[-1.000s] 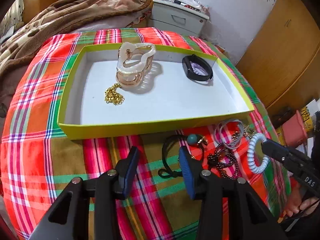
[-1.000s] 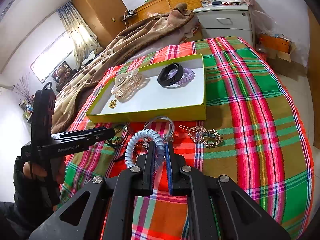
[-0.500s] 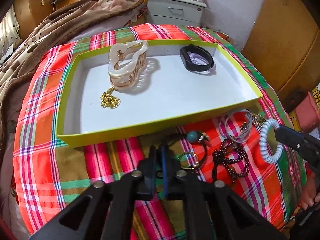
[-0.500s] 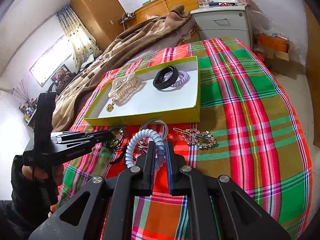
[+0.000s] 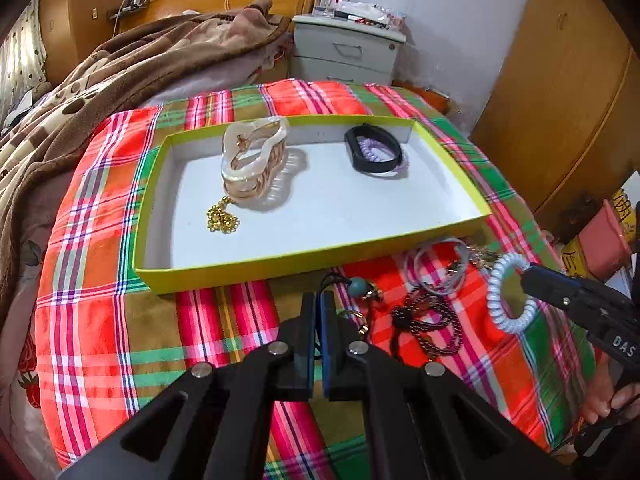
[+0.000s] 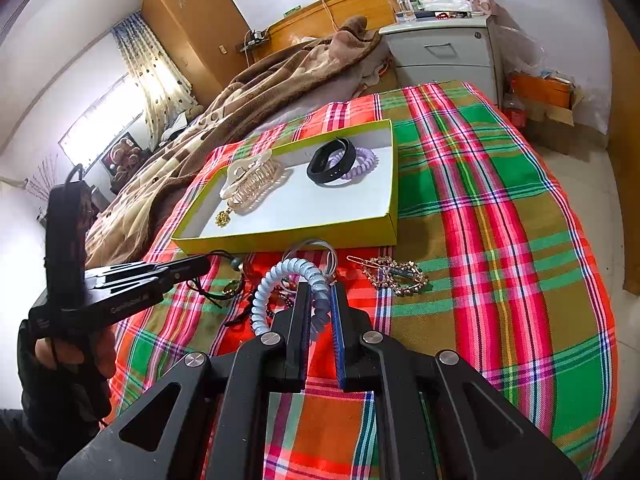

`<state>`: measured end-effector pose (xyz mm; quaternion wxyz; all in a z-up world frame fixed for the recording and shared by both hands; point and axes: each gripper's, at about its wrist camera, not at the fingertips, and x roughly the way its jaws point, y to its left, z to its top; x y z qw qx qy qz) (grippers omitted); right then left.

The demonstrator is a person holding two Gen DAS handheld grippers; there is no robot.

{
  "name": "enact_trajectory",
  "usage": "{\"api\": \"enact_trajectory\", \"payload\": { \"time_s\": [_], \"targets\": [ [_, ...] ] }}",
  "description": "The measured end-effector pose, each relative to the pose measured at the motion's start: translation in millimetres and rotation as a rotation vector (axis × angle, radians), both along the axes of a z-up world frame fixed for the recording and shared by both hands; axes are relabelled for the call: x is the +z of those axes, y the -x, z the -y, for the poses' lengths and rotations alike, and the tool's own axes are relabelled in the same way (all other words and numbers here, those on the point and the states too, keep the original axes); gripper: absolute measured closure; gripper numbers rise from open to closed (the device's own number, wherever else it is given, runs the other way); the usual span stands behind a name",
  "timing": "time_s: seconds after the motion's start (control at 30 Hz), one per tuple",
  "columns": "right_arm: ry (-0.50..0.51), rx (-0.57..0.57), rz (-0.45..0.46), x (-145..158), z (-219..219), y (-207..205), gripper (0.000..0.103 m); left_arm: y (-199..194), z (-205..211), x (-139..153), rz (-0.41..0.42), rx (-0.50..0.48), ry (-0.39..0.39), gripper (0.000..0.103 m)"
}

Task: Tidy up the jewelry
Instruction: 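Grasp the black green-bead hair tie with the left tool while the right tool lifts the blue coil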

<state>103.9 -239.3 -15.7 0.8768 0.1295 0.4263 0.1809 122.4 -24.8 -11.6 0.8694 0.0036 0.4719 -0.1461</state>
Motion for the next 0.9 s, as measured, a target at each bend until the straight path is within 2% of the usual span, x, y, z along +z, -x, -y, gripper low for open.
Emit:
{"api": "enact_trajectory", "payload": {
  "time_s": [0.67,0.77,0.9],
  "targets": [
    [0.021,-0.004,0.059,28,-9,9,0.093,29,6,48,0.115,-0.057,0.07,0.101],
    [0.021,-0.007,0.065,30,-9,8,0.093,27,5,53,0.109,-0.08,0.119,0.101],
    [0.02,-0.01,0.062,29,-8,6,0.093,23,4,51,0.093,-0.095,0.133,0.101]
  ]
}}
